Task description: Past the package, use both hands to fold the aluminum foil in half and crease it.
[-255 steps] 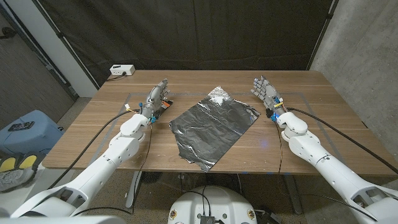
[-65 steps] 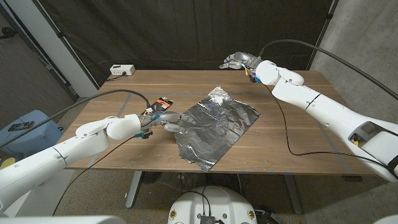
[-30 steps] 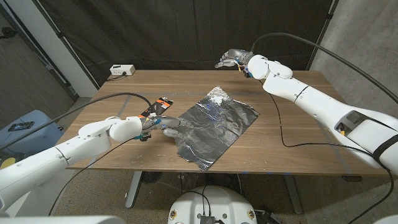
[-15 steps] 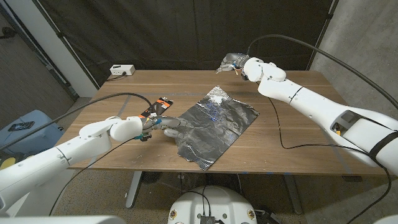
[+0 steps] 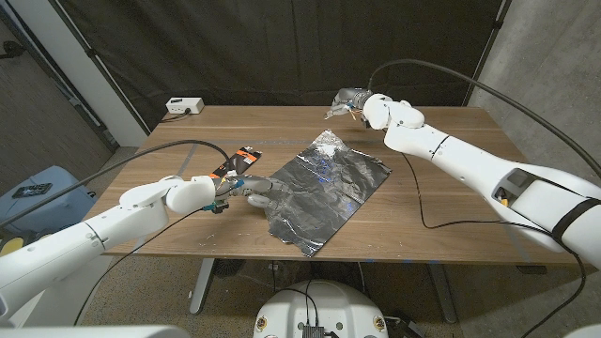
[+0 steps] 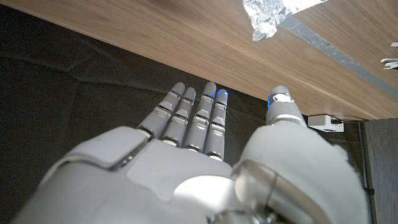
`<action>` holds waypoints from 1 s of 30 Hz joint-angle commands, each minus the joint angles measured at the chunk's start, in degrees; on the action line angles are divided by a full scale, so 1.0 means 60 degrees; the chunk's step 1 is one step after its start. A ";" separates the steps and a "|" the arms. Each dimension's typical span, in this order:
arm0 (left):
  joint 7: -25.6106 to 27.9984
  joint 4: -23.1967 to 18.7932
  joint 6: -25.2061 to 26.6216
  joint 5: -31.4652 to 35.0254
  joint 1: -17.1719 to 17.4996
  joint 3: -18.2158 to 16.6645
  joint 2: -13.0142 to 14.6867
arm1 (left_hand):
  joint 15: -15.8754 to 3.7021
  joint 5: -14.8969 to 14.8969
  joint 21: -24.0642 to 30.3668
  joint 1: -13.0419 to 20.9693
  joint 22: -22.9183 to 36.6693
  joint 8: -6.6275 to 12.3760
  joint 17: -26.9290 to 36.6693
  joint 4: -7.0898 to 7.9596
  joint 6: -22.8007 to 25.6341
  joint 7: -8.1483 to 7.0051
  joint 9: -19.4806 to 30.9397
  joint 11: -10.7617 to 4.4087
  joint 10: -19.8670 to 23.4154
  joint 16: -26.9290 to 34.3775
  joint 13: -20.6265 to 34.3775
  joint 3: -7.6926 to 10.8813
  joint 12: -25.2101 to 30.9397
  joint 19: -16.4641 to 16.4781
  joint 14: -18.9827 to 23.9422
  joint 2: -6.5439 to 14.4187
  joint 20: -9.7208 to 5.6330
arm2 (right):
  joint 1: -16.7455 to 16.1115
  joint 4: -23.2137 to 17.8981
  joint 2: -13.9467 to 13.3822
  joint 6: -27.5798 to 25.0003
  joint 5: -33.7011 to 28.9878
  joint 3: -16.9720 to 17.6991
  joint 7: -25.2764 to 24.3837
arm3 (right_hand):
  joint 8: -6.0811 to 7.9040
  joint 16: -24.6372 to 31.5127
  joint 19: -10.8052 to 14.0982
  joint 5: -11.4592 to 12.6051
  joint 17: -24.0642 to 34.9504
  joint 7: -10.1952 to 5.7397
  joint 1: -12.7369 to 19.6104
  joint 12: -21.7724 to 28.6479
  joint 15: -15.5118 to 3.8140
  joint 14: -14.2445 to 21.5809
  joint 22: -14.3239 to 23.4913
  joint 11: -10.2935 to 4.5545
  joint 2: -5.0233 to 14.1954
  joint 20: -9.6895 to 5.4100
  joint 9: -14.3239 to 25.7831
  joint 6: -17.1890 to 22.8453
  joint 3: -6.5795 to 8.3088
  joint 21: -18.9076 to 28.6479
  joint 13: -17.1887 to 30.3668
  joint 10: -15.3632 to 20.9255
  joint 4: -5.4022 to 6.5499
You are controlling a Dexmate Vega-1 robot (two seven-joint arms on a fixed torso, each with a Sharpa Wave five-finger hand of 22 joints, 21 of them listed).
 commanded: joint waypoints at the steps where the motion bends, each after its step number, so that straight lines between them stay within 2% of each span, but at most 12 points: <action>1: -0.0001 0.0069 0.0026 -0.0114 -0.0001 -0.0020 -0.0011 | -0.0007 0.0000 -0.0025 -0.0015 0.0016 0.0041 0.0024 0.0005 0.0045 0.0035 0.0027 -0.0070 0.0050 0.0063 -0.0005 0.0033 0.0081 0.0102 -0.0055 0.0078 0.0070 | 0.0069 0.0446 0.0219 0.0065 -0.0028 -0.0267 0.0127 | -0.0024 0.0002 -0.0069 0.0067 0.0028 -0.0054 0.0119 -0.0002 -0.0820 0.0043 0.0031 -0.0021 -0.0025 -0.0400 0.0011 0.0042 -0.0015 -0.0032 0.0019 0.0056 -0.0057; 15: -0.0006 0.0135 -0.0008 -0.0180 -0.0026 -0.0005 0.0007 | 0.0012 0.0047 -0.0077 0.0109 0.0016 0.0065 0.0018 -0.0057 0.0119 0.0045 0.0026 -0.0067 0.0064 0.0063 -0.0006 0.0157 0.0087 0.0144 -0.0036 0.0117 0.0077 | 0.0066 0.0507 0.0288 0.0040 0.0201 -0.0332 0.0396 | -0.0210 -0.0102 -0.0268 0.0133 0.0044 -0.0101 0.0297 -0.0145 -0.0850 -0.0097 0.0025 -0.0001 -0.0055 -0.0411 0.0026 -0.0269 -0.0076 -0.0086 0.0040 -0.0236 -0.0004; 19: 0.0022 0.0095 0.0088 -0.0195 0.0014 -0.0017 -0.0005 | 0.0011 0.0055 -0.0094 0.0133 0.0016 0.0067 0.0018 -0.0070 0.0134 0.0047 0.0026 -0.0050 0.0069 0.0062 -0.0005 0.0178 0.0089 0.0147 -0.0034 0.0113 0.0074 | 0.0108 0.0642 0.0376 0.0033 0.0108 -0.0465 0.0354 | -0.0212 -0.0115 -0.0281 0.0145 0.0042 -0.0125 0.0338 -0.0143 -0.0829 -0.0110 0.0024 -0.0003 -0.0064 -0.0411 0.0028 -0.0268 -0.0079 -0.0086 0.0043 -0.0238 -0.0011; 23: 0.0021 0.0155 0.0043 -0.0232 -0.0001 -0.0011 -0.0009 | 0.0016 0.0059 -0.0106 0.0147 0.0017 0.0067 0.0018 -0.0076 0.0140 0.0049 0.0026 -0.0084 0.0063 0.0061 -0.0005 0.0190 0.0087 0.0154 -0.0034 0.0109 0.0078 | 0.0123 0.0751 0.0465 0.0019 0.0004 -0.0584 0.0273 | -0.0173 -0.0083 -0.0251 0.0188 0.0038 -0.0166 0.0492 -0.0084 -0.0904 0.0023 0.0023 -0.0143 -0.0090 -0.0418 0.0035 -0.0145 -0.0080 -0.0060 0.0053 -0.0085 -0.0038; 25: 0.0052 0.0121 0.0123 -0.0202 0.0019 -0.0021 -0.0007 | 0.0016 0.0061 -0.0113 0.0155 0.0017 0.0067 0.0018 -0.0079 0.0145 0.0048 0.0027 -0.0085 0.0065 0.0061 -0.0005 0.0196 0.0088 0.0157 -0.0033 0.0107 0.0075 | 0.0127 0.0867 0.0537 0.0051 0.0004 -0.0621 0.0221 | -0.0151 -0.0064 -0.0239 0.0207 0.0039 -0.0188 0.0554 -0.0058 -0.0947 0.0092 0.0023 -0.0118 -0.0102 -0.0421 0.0038 -0.0073 -0.0086 -0.0052 0.0059 -0.0012 -0.0041; 30: -0.0001 0.0171 0.0022 -0.0262 -0.0022 0.0003 -0.0008 | 0.0035 0.0065 -0.0128 0.0168 0.0018 0.0060 0.0018 -0.0083 0.0134 0.0049 0.0027 -0.0073 0.0067 0.0061 -0.0005 0.0207 0.0089 0.0164 -0.0031 0.0103 0.0081 | 0.0156 0.1125 0.0710 0.0062 -0.0035 -0.0727 0.0096 | -0.0076 -0.0023 -0.0223 0.0262 0.0044 -0.0322 0.0743 -0.0009 -0.1011 0.0259 0.0023 -0.0238 -0.0122 -0.0426 0.0048 0.0180 -0.0092 -0.0039 0.0078 0.0156 -0.0052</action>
